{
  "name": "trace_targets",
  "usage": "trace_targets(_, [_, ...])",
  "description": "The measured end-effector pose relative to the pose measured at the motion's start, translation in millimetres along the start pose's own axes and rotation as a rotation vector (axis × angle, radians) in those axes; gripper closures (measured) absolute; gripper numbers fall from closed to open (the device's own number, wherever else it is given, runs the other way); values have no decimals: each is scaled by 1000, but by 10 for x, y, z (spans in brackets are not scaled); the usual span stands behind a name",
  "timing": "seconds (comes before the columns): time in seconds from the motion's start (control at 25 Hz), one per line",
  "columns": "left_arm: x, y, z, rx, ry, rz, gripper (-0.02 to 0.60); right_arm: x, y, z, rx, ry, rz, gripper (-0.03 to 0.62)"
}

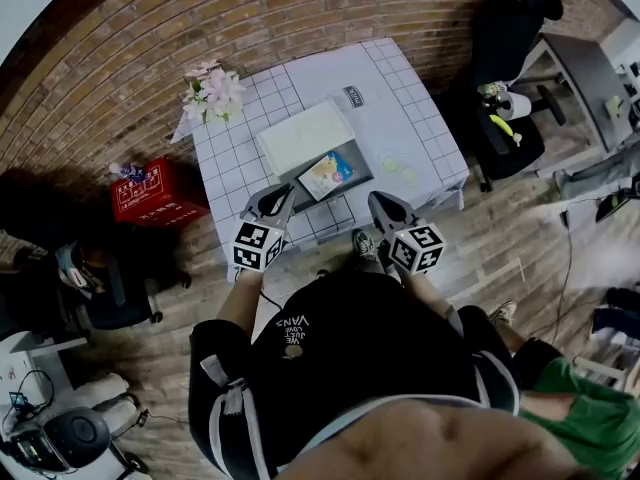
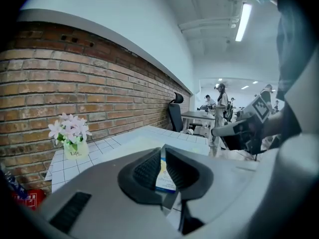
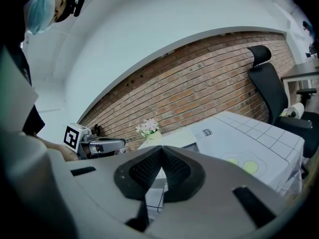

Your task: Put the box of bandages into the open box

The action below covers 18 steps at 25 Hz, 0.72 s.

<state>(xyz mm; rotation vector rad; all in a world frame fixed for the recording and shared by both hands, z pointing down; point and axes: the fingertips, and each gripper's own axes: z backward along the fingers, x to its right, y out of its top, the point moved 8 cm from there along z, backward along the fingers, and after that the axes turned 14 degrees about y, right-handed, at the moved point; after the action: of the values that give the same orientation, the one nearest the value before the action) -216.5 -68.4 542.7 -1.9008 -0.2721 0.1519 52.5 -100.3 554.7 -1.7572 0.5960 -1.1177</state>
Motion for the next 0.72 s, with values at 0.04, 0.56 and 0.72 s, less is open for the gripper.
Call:
trace_targets(0.04, [-1, -20, 47, 4, 5, 8, 546, -31, -16, 3, 0, 0, 0, 600])
trace_targets(0.56, [74, -225, 598, 46, 43, 73, 566, -327, -227, 70, 7, 2, 4, 600])
trace_targets(0.72, [72, -275, 762, 61, 58, 95, 569, -388, -268, 73, -1, 1, 13, 600])
